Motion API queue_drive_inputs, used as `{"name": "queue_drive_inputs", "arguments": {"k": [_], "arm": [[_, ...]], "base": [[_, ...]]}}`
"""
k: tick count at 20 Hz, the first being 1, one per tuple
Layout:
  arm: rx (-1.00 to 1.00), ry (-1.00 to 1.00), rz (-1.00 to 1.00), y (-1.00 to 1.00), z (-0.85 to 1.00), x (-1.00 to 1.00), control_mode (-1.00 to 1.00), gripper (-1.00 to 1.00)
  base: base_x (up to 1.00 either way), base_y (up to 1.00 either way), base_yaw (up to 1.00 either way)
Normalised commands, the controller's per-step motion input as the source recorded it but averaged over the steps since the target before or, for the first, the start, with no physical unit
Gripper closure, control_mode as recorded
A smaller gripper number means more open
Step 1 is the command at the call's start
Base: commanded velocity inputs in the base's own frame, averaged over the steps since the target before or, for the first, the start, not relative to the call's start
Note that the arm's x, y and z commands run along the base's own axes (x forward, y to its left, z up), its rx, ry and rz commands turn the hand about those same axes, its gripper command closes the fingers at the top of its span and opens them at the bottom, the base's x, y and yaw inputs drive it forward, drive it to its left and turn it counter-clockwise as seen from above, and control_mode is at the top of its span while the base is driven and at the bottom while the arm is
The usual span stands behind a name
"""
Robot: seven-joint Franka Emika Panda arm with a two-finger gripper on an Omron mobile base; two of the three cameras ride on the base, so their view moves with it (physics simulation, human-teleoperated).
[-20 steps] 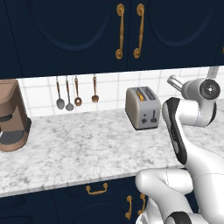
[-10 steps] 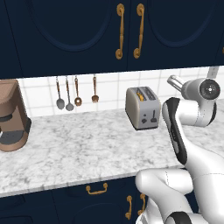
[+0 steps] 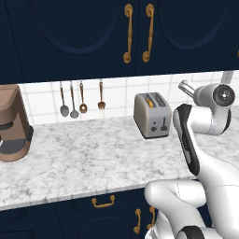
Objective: Start the toaster. Once the lever pops up, take the bread to the plate on the dining counter.
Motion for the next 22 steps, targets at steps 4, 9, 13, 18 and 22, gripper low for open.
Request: {"name": "queue_drive_inputs", "arguments": {"k": [4, 9, 13, 18, 22], "arm": [[0.0, 0.0, 0.0, 0.0, 0.0, 0.0, -1.0, 1.0], [0.0, 0.0, 0.0, 0.0, 0.0, 0.0, -1.0, 1.0], [0.0, 0.0, 0.0, 0.0, 0.0, 0.0, -1.0, 1.0], [0.0, 0.0, 0.0, 0.0, 0.0, 0.0, -1.0, 1.0], [0.0, 0.0, 0.0, 0.0, 0.0, 0.0, -1.0, 1.0]], "base": [[0.0, 0.0, 0.0], [0.0, 0.0, 0.0], [0.0, 0.0, 0.0], [0.0, 0.0, 0.0], [0.0, 0.0, 0.0]]}}
